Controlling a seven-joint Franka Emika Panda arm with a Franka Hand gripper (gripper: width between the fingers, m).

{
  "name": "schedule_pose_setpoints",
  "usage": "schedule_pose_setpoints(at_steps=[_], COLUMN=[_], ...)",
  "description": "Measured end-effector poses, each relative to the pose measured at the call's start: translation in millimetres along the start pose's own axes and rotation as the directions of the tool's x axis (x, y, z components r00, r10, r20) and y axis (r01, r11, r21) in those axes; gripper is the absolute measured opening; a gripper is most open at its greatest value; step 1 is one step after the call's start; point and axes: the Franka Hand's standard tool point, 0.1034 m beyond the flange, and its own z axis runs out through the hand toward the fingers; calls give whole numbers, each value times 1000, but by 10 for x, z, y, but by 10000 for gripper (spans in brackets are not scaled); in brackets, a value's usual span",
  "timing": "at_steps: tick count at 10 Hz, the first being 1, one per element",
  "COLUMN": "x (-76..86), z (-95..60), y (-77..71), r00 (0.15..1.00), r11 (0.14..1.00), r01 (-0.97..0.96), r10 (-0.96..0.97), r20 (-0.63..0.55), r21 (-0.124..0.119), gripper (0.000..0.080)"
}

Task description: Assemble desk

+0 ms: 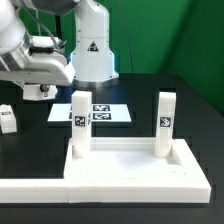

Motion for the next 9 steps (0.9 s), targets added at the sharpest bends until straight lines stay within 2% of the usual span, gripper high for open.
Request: schedule_pose_setpoints(at_steps=[1,2,3,4,5,6,7,8,9], x=[-75,-170,-270,-302,-316,-292,-220,-223,-207], z=[-307,-583,-800,-933,-1085,-1121,-1153,-1159,-1160], y=[-222,-456,-718,-989,-1398,-1556,-1588,-1615,-1651], r00=[997,991,984,968,938,924,893,854,818], r11=[1000,1000,1000,999,996,998,999,999,999], r01=[19,14,0,-42,-79,-59,-45,-28,-27], r10=[-20,-13,3,47,85,58,50,43,43], r20=[-77,-135,-180,-245,-336,-377,-448,-519,-574], r21=[-10,6,17,29,31,10,22,36,38], gripper=[288,288,288,288,288,288,288,288,288])
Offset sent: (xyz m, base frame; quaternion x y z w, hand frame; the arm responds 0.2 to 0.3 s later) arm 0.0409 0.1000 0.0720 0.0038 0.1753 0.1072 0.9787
